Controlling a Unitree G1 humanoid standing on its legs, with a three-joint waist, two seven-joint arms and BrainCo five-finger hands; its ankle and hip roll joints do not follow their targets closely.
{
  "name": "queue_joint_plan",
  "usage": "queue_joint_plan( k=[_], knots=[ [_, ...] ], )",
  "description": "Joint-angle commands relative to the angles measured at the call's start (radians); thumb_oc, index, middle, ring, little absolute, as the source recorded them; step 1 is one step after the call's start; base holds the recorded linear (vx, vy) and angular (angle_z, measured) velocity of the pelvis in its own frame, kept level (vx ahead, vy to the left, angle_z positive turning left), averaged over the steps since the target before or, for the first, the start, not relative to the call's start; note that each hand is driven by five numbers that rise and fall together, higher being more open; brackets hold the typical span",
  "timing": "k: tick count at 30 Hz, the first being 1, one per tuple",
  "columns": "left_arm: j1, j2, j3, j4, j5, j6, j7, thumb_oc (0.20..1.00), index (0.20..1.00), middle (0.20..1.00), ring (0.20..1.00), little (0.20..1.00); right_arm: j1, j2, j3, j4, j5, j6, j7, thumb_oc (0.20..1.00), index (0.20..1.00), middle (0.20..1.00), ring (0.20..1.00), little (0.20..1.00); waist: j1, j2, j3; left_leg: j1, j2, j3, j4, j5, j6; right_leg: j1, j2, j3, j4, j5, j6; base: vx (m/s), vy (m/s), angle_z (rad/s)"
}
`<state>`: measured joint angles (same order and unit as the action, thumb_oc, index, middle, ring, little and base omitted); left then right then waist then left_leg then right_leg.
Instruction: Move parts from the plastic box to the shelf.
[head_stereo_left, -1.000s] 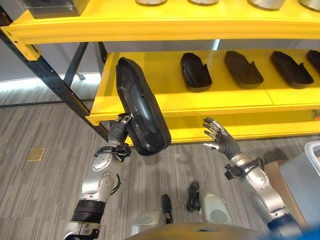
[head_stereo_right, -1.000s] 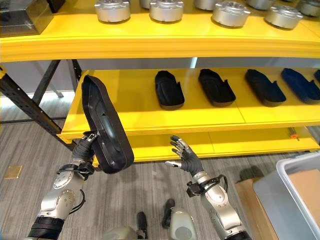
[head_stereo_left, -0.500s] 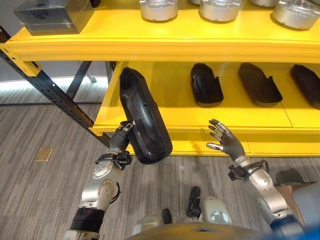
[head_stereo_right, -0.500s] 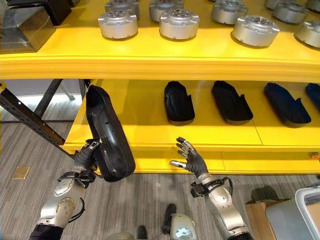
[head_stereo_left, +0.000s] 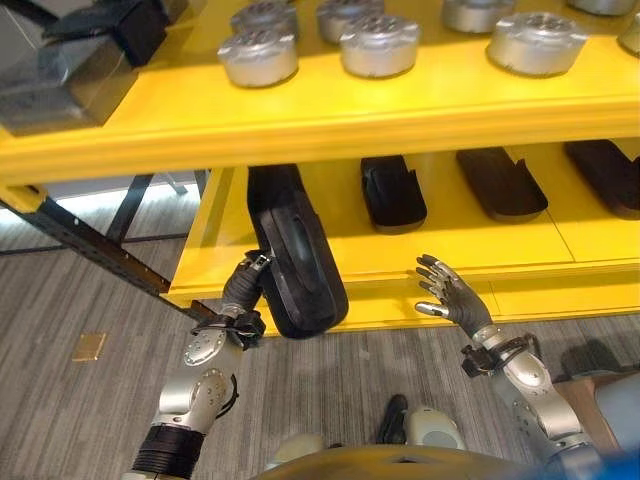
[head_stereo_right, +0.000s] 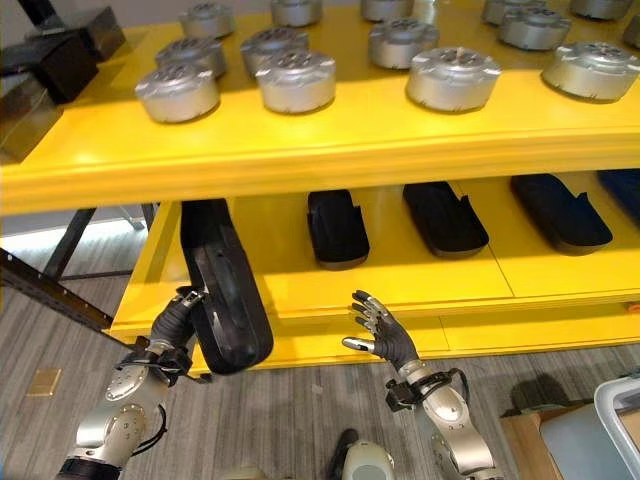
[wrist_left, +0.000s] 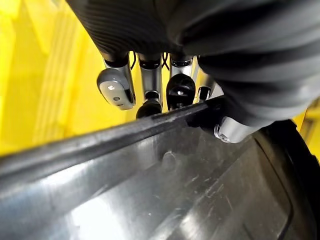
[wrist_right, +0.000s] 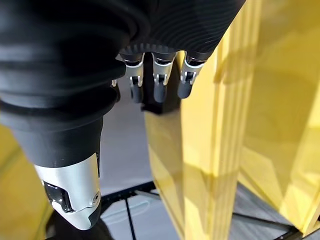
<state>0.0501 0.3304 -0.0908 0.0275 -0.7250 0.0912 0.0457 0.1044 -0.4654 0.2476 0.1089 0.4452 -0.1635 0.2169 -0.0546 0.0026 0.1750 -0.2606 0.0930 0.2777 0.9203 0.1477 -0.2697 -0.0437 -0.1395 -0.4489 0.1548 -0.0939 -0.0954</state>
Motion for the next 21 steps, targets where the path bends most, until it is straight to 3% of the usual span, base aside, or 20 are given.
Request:
queue_joint_plan(
  k=[1, 3, 4, 6, 9, 12, 17, 21],
  knots=[
    [-0.056, 0.013, 0.021, -0.048, -0.042, -0.153, -0.003, 0.200, 0.200, 0.200, 0.200, 0.200, -0.074, 0.009, 0.041, -0.037, -0.028, -0.028, 0.049, 1.000, 1.000, 1.000, 1.000, 1.000, -0.008, 0.008, 0.058, 0.309, 0.155, 0.143, -0.641, -0.013, 0.114, 0.131, 0.023, 0.033, -0.167, 0.098, 0.153, 0.08, 0.554, -1.03],
    [-0.035, 0.015, 0.032, -0.055, -0.069, -0.154, 0.001, 0.200, 0.200, 0.200, 0.200, 0.200, -0.057, -0.001, 0.048, -0.051, -0.033, -0.027, 0.059, 1.000, 1.000, 1.000, 1.000, 1.000, -0.002, 0.002, 0.059, 0.303, 0.203, 0.095, -0.760, 0.072, 0.092, 0.153, 0.011, 0.059, -0.175, 0.096, 0.158, 0.04, 0.432, -1.21],
    [-0.019, 0.018, 0.044, -0.062, -0.075, -0.154, 0.002, 0.200, 0.200, 0.200, 0.200, 0.200, -0.047, -0.008, 0.056, -0.058, -0.029, -0.033, 0.064, 1.000, 1.000, 1.000, 1.000, 1.000, 0.003, -0.004, 0.061, 0.286, 0.235, 0.070, -0.817, 0.120, 0.101, 0.151, -0.001, 0.075, -0.174, 0.104, 0.153, -0.02, 0.308, -1.18],
    [-0.006, 0.019, 0.055, -0.062, -0.072, -0.164, -0.002, 0.200, 0.200, 0.200, 0.200, 0.200, -0.036, -0.019, 0.062, -0.070, -0.017, -0.037, 0.077, 1.000, 1.000, 1.000, 1.000, 1.000, 0.005, -0.013, 0.062, 0.283, 0.265, 0.038, -0.873, 0.158, 0.090, 0.157, -0.020, 0.098, -0.163, 0.093, 0.157, -0.03, 0.306, -0.64],
    [-0.004, 0.015, 0.062, -0.052, -0.070, -0.176, 0.007, 0.200, 0.200, 0.200, 0.200, 0.200, -0.027, -0.032, 0.062, -0.057, -0.008, -0.054, 0.114, 1.000, 1.000, 1.000, 1.000, 1.000, 0.010, 0.004, 0.061, 0.317, 0.240, -0.003, -0.930, 0.121, 0.093, 0.138, -0.029, 0.102, -0.091, 0.054, 0.164, -0.05, 0.235, -0.46],
    [-0.021, 0.005, 0.060, -0.036, -0.057, -0.154, 0.000, 0.200, 0.200, 0.200, 0.200, 0.200, -0.019, -0.016, 0.062, -0.034, 0.013, -0.054, 0.097, 1.000, 1.000, 1.000, 1.000, 1.000, -0.001, 0.017, 0.061, 0.338, 0.223, 0.033, -0.919, 0.090, 0.100, 0.142, -0.037, 0.089, -0.059, 0.041, 0.166, -0.05, 0.191, -0.12],
    [-0.054, 0.000, 0.035, -0.004, -0.039, -0.137, -0.009, 0.200, 0.200, 0.200, 0.200, 0.200, -0.002, 0.007, 0.044, -0.031, 0.008, -0.054, 0.079, 1.000, 1.000, 1.000, 1.000, 1.000, -0.011, 0.022, 0.050, 0.380, 0.167, 0.039, -0.952, -0.002, 0.118, 0.148, -0.057, 0.105, -0.073, 0.069, 0.198, -0.03, 0.124, 0.47],
    [-0.065, 0.001, 0.016, -0.012, -0.028, -0.146, 0.002, 0.200, 0.200, 0.200, 0.200, 0.200, -0.014, 0.034, 0.038, -0.032, 0.003, -0.034, 0.035, 1.000, 1.000, 1.000, 1.000, 1.000, -0.004, 0.020, 0.051, 0.398, 0.140, 0.027, -0.970, -0.032, 0.131, 0.151, -0.055, 0.112, -0.083, 0.075, 0.209, -0.04, 0.043, 0.21]
  ],
)
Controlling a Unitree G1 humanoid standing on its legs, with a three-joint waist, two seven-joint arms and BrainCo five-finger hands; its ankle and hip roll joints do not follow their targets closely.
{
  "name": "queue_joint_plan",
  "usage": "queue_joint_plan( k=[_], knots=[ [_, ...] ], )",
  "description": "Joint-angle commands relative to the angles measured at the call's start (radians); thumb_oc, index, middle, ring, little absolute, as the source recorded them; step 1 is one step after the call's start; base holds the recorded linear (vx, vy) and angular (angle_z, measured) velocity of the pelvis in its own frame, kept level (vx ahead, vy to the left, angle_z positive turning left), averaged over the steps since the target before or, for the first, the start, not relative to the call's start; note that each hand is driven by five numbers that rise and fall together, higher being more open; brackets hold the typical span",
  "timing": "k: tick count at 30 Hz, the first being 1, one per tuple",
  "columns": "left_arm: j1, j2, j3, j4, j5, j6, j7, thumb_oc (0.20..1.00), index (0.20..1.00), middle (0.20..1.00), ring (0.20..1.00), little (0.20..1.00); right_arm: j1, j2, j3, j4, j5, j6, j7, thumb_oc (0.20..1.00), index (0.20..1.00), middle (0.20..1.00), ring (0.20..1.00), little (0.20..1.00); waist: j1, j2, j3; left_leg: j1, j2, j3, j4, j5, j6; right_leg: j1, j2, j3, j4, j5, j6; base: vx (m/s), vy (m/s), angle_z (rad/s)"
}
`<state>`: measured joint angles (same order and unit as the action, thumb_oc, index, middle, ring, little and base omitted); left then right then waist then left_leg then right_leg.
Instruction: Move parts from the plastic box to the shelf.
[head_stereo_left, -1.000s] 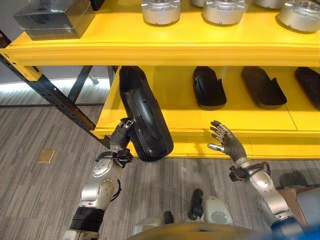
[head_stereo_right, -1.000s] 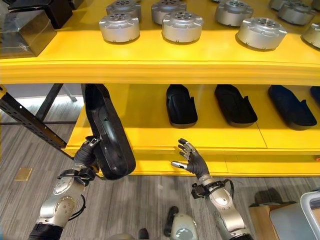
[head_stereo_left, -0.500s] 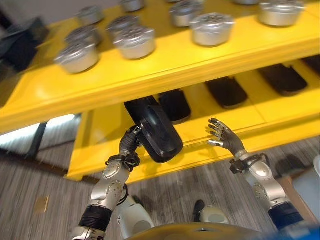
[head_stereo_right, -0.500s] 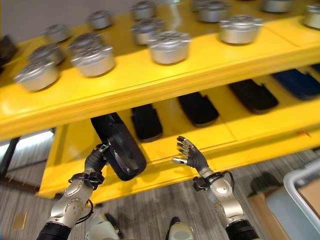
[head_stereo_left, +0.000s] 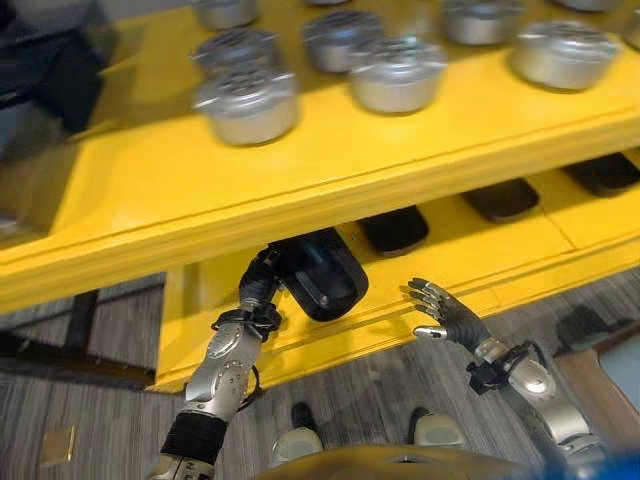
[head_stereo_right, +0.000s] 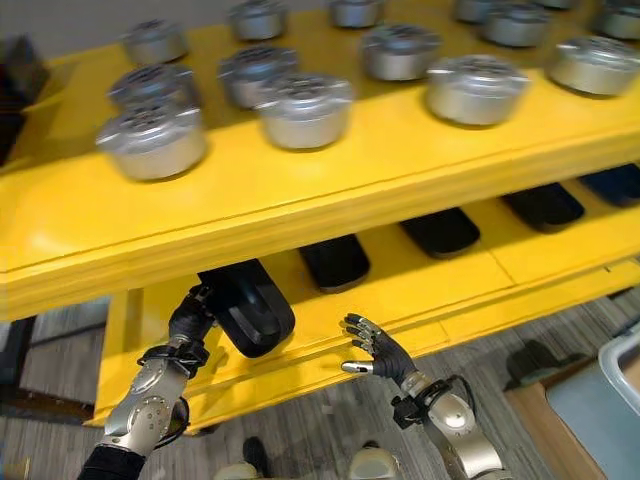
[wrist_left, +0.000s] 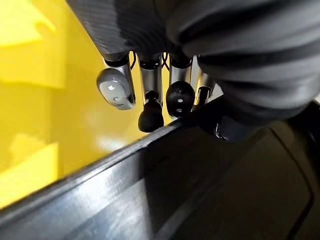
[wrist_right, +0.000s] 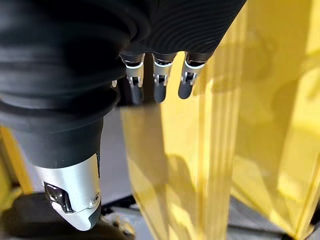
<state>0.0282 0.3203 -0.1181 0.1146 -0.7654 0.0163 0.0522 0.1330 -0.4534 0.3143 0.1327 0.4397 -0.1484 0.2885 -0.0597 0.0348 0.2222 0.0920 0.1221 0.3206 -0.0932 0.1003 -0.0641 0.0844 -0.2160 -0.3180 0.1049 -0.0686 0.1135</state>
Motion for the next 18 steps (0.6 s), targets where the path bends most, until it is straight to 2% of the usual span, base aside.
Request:
queue_joint_plan(
  k=[1, 8, 12, 15, 18],
  knots=[
    [-0.046, 0.010, 0.039, -0.101, 0.011, -0.076, 0.001, 0.200, 0.200, 0.200, 0.200, 0.200, -0.049, 0.025, -0.026, -0.059, 0.004, -0.045, -0.043, 1.000, 1.000, 1.000, 1.000, 1.000, 0.005, -0.013, 0.006, 0.045, 0.108, -0.021, 0.040, 0.013, -0.071, 0.022, 0.022, -0.019, -0.035, 0.051, 0.001, -0.07, -0.003, 0.17],
    [-0.020, 0.012, 0.042, -0.154, 0.044, -0.096, 0.048, 0.200, 0.200, 0.200, 0.200, 0.200, -0.102, 0.032, -0.002, -0.089, -0.013, -0.014, -0.079, 1.000, 1.000, 1.000, 1.000, 1.000, 0.050, -0.022, 0.021, 0.029, 0.108, -0.047, 0.035, 0.017, -0.070, 0.027, 0.028, -0.042, -0.061, 0.060, -0.002, -0.09, -0.048, 0.08],
    [-0.008, 0.018, 0.060, -0.160, 0.118, -0.065, 0.104, 0.200, 0.200, 0.200, 0.200, 0.200, -0.145, 0.023, 0.020, -0.095, -0.045, 0.001, -0.069, 1.000, 1.000, 1.000, 1.000, 1.000, 0.071, -0.022, 0.031, 0.001, 0.117, -0.057, 0.065, 0.022, -0.077, 0.020, 0.028, -0.056, -0.043, 0.048, -0.013, -0.06, -0.037, 0.01],
    [-0.036, 0.034, 0.069, -0.137, 0.193, -0.031, 0.160, 0.200, 0.200, 0.200, 0.200, 0.200, -0.185, 0.003, 0.037, -0.112, -0.088, 0.013, -0.021, 1.000, 1.000, 1.000, 1.000, 1.000, 0.076, -0.019, 0.037, -0.019, 0.124, -0.062, 0.088, 0.031, -0.080, 0.012, 0.030, -0.059, -0.026, 0.039, -0.019, -0.02, -0.010, 0.03],
    [-0.096, 0.062, 0.074, -0.079, 0.266, 0.000, 0.208, 0.200, 0.200, 0.200, 0.200, 0.200, -0.231, -0.032, 0.070, -0.158, -0.153, 0.005, 0.076, 1.000, 1.000, 1.000, 1.000, 1.000, 0.076, -0.018, 0.039, -0.034, 0.129, -0.064, 0.100, 0.038, -0.083, -0.001, 0.033, -0.062, -0.011, 0.033, -0.021, -0.01, -0.025, 0.06]
  ],
)
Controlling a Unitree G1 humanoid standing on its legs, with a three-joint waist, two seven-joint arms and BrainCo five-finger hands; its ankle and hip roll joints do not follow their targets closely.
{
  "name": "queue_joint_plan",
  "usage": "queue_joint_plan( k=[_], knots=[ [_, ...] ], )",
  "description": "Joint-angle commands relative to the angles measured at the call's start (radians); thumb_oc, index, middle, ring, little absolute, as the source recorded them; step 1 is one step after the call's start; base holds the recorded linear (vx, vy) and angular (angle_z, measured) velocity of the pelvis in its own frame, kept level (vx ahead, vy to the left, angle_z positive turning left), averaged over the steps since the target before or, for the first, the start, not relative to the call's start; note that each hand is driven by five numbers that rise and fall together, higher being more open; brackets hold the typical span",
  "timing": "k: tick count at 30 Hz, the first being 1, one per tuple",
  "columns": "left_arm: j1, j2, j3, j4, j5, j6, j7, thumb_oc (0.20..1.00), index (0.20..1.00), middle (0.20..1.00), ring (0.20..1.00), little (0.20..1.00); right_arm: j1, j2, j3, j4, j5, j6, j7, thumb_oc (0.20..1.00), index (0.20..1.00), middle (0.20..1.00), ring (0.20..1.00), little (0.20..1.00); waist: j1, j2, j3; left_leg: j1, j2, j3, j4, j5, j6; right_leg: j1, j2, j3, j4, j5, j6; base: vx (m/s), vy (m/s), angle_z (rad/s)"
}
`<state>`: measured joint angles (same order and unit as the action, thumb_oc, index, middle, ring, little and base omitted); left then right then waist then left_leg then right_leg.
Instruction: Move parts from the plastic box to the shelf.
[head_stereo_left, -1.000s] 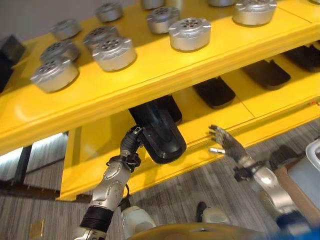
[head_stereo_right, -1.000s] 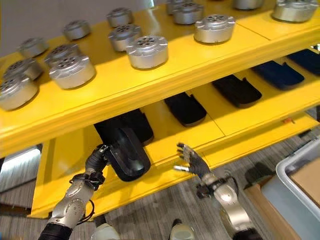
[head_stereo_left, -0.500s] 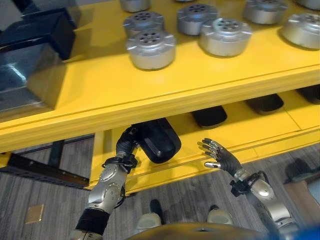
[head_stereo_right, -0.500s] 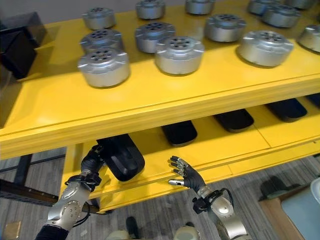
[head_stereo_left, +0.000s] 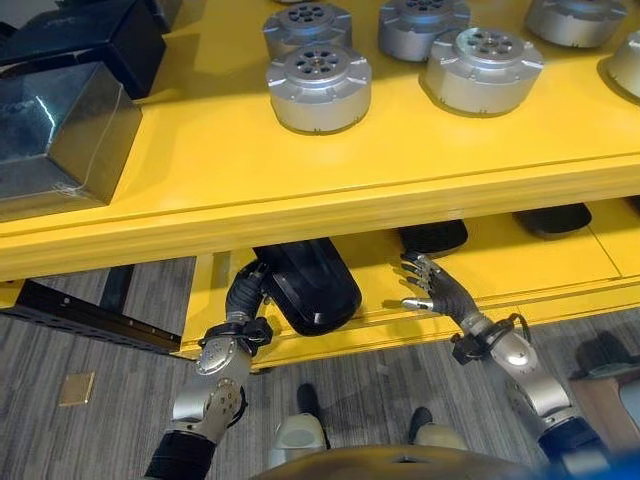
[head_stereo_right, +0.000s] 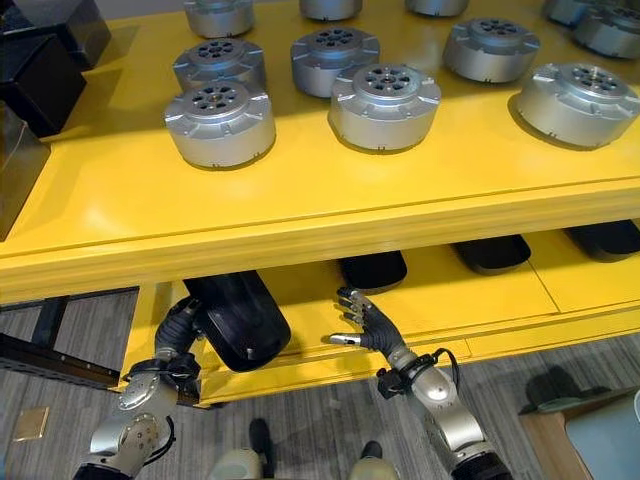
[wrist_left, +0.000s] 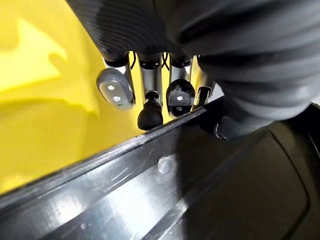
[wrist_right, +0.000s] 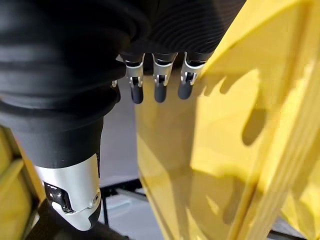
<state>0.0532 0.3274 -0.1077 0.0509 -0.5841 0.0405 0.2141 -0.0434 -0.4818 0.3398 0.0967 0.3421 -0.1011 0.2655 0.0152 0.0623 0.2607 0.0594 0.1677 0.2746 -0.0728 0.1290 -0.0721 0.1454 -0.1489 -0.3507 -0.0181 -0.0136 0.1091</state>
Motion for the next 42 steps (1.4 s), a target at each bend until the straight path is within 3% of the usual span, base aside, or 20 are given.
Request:
queue_joint_plan(
  k=[1, 6, 7, 12, 18, 26, 34, 42],
  knots=[
    [-0.178, 0.071, 0.056, 0.067, 0.138, -0.024, 0.078, 0.200, 0.200, 0.200, 0.200, 0.200, -0.100, -0.033, 0.085, -0.184, -0.096, -0.067, 0.192, 1.000, 1.000, 1.000, 1.000, 1.000, 0.001, -0.049, 0.001, -0.004, 0.087, -0.021, 0.085, 0.016, -0.078, -0.065, -0.030, -0.031, 0.119, -0.022, -0.015, 0.01, -0.048, 0.14],
    [-0.254, 0.084, 0.045, 0.185, 0.205, -0.020, 0.117, 0.200, 0.200, 0.200, 0.200, 0.200, -0.167, -0.073, 0.123, -0.277, -0.077, -0.056, 0.330, 1.000, 1.000, 1.000, 1.000, 1.000, -0.003, -0.057, -0.001, -0.006, 0.091, -0.020, 0.099, 0.013, -0.082, -0.071, -0.026, -0.031, 0.130, -0.022, -0.011, 0.01, -0.041, 0.03],
    [-0.309, 0.101, 0.041, 0.262, 0.239, -0.015, 0.136, 0.200, 0.200, 0.200, 0.200, 0.200, -0.216, -0.087, 0.150, -0.326, -0.059, -0.016, 0.419, 1.000, 1.000, 1.000, 1.000, 1.000, -0.007, -0.060, 0.001, -0.013, 0.093, -0.016, 0.109, 0.010, -0.083, -0.084, -0.023, -0.028, 0.140, -0.022, -0.009, -0.02, -0.035, -0.04],
    [-0.467, 0.187, 0.011, 0.436, 0.299, 0.031, 0.125, 0.200, 0.200, 0.200, 0.200, 0.200, -0.354, -0.081, 0.231, -0.372, 0.004, 0.073, 0.503, 1.000, 1.000, 1.000, 1.000, 1.000, -0.010, -0.065, 0.029, -0.033, 0.092, -0.012, 0.128, -0.004, -0.083, -0.109, -0.018, -0.019, 0.154, -0.020, -0.009, -0.08, -0.042, -0.02],
    [-0.663, 0.243, -0.064, 0.625, 0.341, 0.068, 0.103, 0.200, 0.200, 0.200, 0.200, 0.200, -0.528, -0.059, 0.276, -0.385, 0.010, 0.124, 0.475, 1.000, 1.000, 1.000, 1.000, 1.000, -0.014, -0.062, 0.067, -0.066, 0.087, -0.018, 0.144, -0.011, -0.083, -0.145, -0.016, -0.010, 0.169, -0.021, -0.009, -0.11, -0.024, -0.03],
    [-0.937, 0.301, -0.156, 0.783, 0.323, 0.118, 0.148, 0.200, 0.200, 0.200, 0.200, 0.200, -0.695, -0.046, 0.308, -0.383, -0.033, 0.184, 0.456, 1.000, 1.000, 1.000, 1.000, 1.000, -0.038, -0.067, 0.157, -0.158, 0.079, -0.026, 0.193, -0.026, -0.078, -0.248, -0.014, 0.016, 0.228, -0.034, -0.016, -0.14, -0.004, -0.03],
    [-1.069, 0.329, -0.209, 0.792, 0.224, 0.122, 0.185, 0.200, 0.200, 0.200, 0.200, 0.200, -0.756, -0.086, 0.335, -0.397, -0.002, 0.261, 0.396, 1.000, 1.000, 1.000, 1.000, 1.000, -0.048, -0.089, 0.251, -0.276, 0.076, -0.024, 0.280, -0.047, -0.068, -0.390, -0.015, 0.037, 0.342, -0.050, -0.022, -0.15, -0.014, 0.00],
    [-1.062, 0.309, -0.209, 0.826, 0.198, 0.100, 0.183, 0.200, 0.200, 0.200, 0.200, 0.200, -0.748, -0.076, 0.352, -0.338, 0.037, 0.265, 0.391, 1.000, 1.000, 1.000, 1.000, 1.000, -0.045, -0.095, 0.247, -0.270, 0.067, -0.029, 0.300, -0.061, -0.063, -0.379, -0.022, 0.039, 0.344, -0.055, -0.021, -0.02, 0.003, 0.03]
  ],
)
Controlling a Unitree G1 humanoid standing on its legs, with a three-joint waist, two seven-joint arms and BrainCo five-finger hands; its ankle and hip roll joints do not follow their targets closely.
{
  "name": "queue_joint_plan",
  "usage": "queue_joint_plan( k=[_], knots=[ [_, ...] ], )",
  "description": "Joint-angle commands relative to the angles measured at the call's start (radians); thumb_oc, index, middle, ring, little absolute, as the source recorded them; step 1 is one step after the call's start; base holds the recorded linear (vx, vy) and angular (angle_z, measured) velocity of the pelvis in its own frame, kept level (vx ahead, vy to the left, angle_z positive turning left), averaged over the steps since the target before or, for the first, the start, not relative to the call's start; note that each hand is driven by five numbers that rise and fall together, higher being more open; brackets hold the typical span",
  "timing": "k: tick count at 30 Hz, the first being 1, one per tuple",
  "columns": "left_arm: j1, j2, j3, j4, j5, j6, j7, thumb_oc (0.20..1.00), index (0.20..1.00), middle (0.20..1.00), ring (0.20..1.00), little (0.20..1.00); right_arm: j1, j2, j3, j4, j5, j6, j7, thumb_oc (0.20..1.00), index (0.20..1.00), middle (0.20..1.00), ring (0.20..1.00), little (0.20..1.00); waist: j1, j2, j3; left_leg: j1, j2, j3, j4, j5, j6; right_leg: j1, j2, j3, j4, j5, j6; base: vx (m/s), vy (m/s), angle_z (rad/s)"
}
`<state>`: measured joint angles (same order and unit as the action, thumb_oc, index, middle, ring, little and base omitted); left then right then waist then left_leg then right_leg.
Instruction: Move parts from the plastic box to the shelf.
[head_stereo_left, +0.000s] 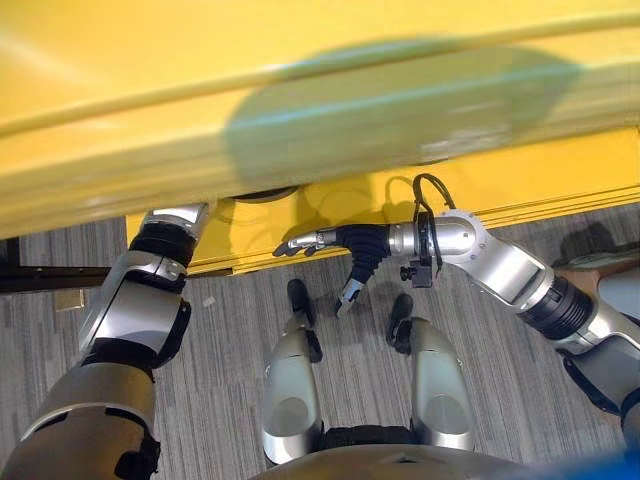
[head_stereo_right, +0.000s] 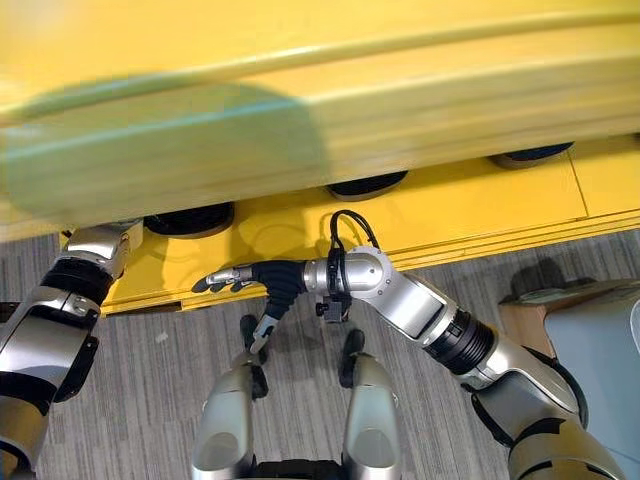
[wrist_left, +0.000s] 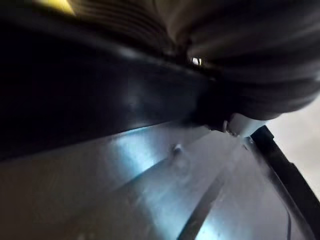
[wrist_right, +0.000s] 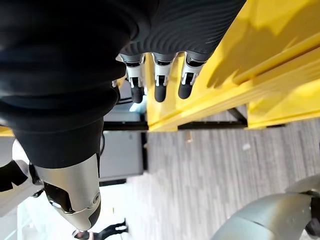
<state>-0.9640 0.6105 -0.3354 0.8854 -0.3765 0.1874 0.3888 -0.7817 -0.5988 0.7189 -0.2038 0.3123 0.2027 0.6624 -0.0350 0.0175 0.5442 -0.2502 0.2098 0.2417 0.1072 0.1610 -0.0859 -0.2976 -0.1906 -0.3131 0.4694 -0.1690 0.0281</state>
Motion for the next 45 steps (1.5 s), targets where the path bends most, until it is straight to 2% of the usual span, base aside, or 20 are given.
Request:
queue_joint_plan(
  k=[1, 12, 13, 14, 19, 21, 26, 28, 31, 35, 38, 41, 44, 45],
  knots=[
    [-0.045, 0.027, 0.019, -0.002, -0.013, -0.046, 0.008, 0.200, 0.200, 0.200, 0.200, 0.200, -0.011, 0.041, -0.024, -0.035, 0.069, -0.036, -0.008, 1.000, 1.000, 1.000, 1.000, 1.000, 0.005, -0.050, -0.039, 0.040, 0.027, 0.006, 0.120, -0.092, -0.050, 0.065, 0.019, 0.001, -0.143, 0.099, 0.060, 0.00, 0.000, 0.00],
    [-0.028, 0.025, 0.027, 0.007, -0.021, -0.033, 0.007, 0.200, 0.200, 0.200, 0.200, 0.200, -0.028, 0.049, -0.013, -0.024, 0.073, -0.014, -0.032, 1.000, 1.000, 1.000, 1.000, 1.000, 0.010, -0.051, -0.041, 0.056, 0.022, 0.007, 0.127, -0.099, -0.048, 0.079, 0.016, 0.001, -0.130, 0.088, 0.057, 0.00, 0.000, 0.00],
    [-0.032, 0.026, 0.027, 0.010, -0.024, -0.032, 0.013, 0.652, 0.652, 0.652, 0.652, 0.652, -0.031, 0.048, -0.010, -0.022, 0.074, -0.014, -0.033, 1.000, 1.000, 1.000, 1.000, 1.000, 0.010, -0.050, -0.040, 0.056, 0.022, 0.007, 0.128, -0.099, -0.048, 0.078, 0.016, 0.001, -0.128, 0.087, 0.057, 0.00, 0.000, 0.00],
    [-0.034, 0.029, 0.028, 0.011, -0.022, -0.033, 0.023, 1.000, 1.000, 1.000, 1.000, 1.000, -0.031, 0.046, -0.011, -0.018, 0.073, -0.018, -0.030, 1.000, 1.000, 1.000, 1.000, 1.000, 0.009, -0.050, -0.041, 0.056, 0.024, 0.008, 0.128, -0.098, -0.049, 0.077, 0.016, 0.001, -0.126, 0.087, 0.056, 0.00, 0.000, 0.00],
    [-0.047, 0.039, 0.035, 0.021, -0.026, -0.058, 0.072, 1.000, 1.000, 1.000, 1.000, 1.000, -0.037, 0.054, -0.003, -0.010, 0.070, -0.012, -0.039, 1.000, 1.000, 1.000, 1.000, 1.000, 0.007, -0.051, -0.046, 0.058, 0.027, 0.013, 0.129, -0.096, -0.049, 0.077, 0.019, 0.004, -0.125, 0.088, 0.054, 0.01, 0.001, -0.01],
    [-0.065, 0.051, 0.036, 0.017, -0.007, -0.106, 0.161, 1.000, 1.000, 1.000, 1.000, 1.000, -0.033, 0.056, -0.002, -0.007, 0.058, -0.014, -0.045, 1.000, 1.000, 1.000, 1.000, 1.000, 0.002, -0.051, -0.047, 0.063, 0.031, 0.019, 0.123, -0.094, -0.051, 0.081, 0.022, 0.008, -0.131, 0.087, 0.052, 0.04, -0.006, -0.05],
    [-0.094, 0.060, 0.047, -0.034, -0.007, -0.172, 0.300, 1.000, 1.000, 1.000, 1.000, 1.000, -0.025, 0.060, 0.008, 0.008, 0.037, -0.049, -0.069, 1.000, 1.000, 1.000, 1.000, 1.000, 0.003, -0.054, -0.052, 0.071, 0.039, 0.027, 0.116, -0.091, -0.058, 0.091, 0.023, 0.004, -0.142, 0.088, 0.052, 0.03, -0.027, -0.05],
    [-0.099, 0.057, 0.051, -0.059, 0.033, -0.180, 0.391, 1.000, 1.000, 1.000, 1.000, 1.000, -0.028, 0.062, 0.010, 0.010, 0.035, -0.057, -0.070, 1.000, 1.000, 1.000, 1.000, 1.000, 0.007, -0.056, -0.056, 0.076, 0.042, 0.027, 0.114, -0.091, -0.060, 0.096, 0.023, 0.001, -0.143, 0.087, 0.052, 0.04, -0.025, -0.02],
    [-0.100, 0.057, 0.057, -0.063, 0.057, -0.166, 0.465, 1.000, 1.000, 1.000, 1.000, 1.000, -0.028, 0.068, 0.017, 0.015, 0.035, -0.063, -0.075, 1.000, 1.000, 1.000, 1.000, 1.000, 0.009, -0.057, -0.059, 0.078, 0.045, 0.028, 0.115, -0.092, -0.061, 0.099, 0.022, 0.000, -0.141, 0.085, 0.052, 0.03, -0.011, -0.01],
    [-0.121, 0.080, 0.042, -0.040, 0.207, -0.114, 0.547, 1.000, 1.000, 1.000, 1.000, 1.000, -0.037, 0.073, 0.033, 0.025, 0.003, -0.084, -0.094, 1.000, 1.000, 1.000, 1.000, 1.000, 0.009, -0.060, -0.063, 0.081, 0.047, 0.032, 0.115, -0.093, -0.063, 0.102, 0.024, -0.001, -0.137, 0.080, 0.051, 0.01, -0.001, 0.00],
    [-0.138, 0.092, 0.028, -0.036, 0.266, -0.108, 0.626, 1.000, 1.000, 1.000, 1.000, 1.000, -0.037, 0.064, 0.045, 0.019, 0.017, -0.093, -0.114, 1.000, 1.000, 1.000, 1.000, 1.000, 0.007, -0.064, -0.064, 0.081, 0.050, 0.040, 0.118, -0.096, -0.063, 0.102, 0.025, -0.006, -0.134, 0.076, 0.049, 0.00, 0.000, 0.00],
    [-0.134, 0.102, 0.022, -0.053, 0.301, -0.123, 0.705, 1.000, 1.000, 1.000, 1.000, 1.000, -0.019, 0.066, 0.050, 0.017, 0.019, -0.098, -0.138, 1.000, 1.000, 1.000, 1.000, 1.000, 0.012, -0.066, -0.065, 0.086, 0.047, 0.036, 0.115, -0.100, -0.063, 0.108, 0.024, -0.010, -0.128, 0.068, 0.050, 0.02, -0.036, 0.00],
    [-0.113, 0.107, 0.030, -0.075, 0.373, -0.167, 0.762, 1.000, 1.000, 1.000, 1.000, 1.000, -0.004, 0.077, 0.056, 0.022, 0.010, -0.109, -0.159, 1.000, 1.000, 1.000, 1.000, 1.000, 0.019, -0.067, -0.071, 0.089, 0.046, 0.031, 0.099, -0.093, -0.064, 0.116, 0.030, -0.014, -0.145, 0.073, 0.048, 0.02, -0.063, 0.06],
    [-0.095, 0.108, 0.035, -0.094, 0.443, -0.190, 0.774, 1.000, 1.000, 1.000, 1.000, 1.000, 0.001, 0.081, 0.054, 0.027, -0.012, -0.126, -0.162, 1.000, 1.000, 1.000, 1.000, 1.000, 0.025, -0.068, -0.073, 0.090, 0.045, 0.028, 0.095, -0.093, -0.065, 0.120, 0.031, -0.017, -0.151, 0.073, 0.048, 0.01, -0.078, 0.11]
  ],
)
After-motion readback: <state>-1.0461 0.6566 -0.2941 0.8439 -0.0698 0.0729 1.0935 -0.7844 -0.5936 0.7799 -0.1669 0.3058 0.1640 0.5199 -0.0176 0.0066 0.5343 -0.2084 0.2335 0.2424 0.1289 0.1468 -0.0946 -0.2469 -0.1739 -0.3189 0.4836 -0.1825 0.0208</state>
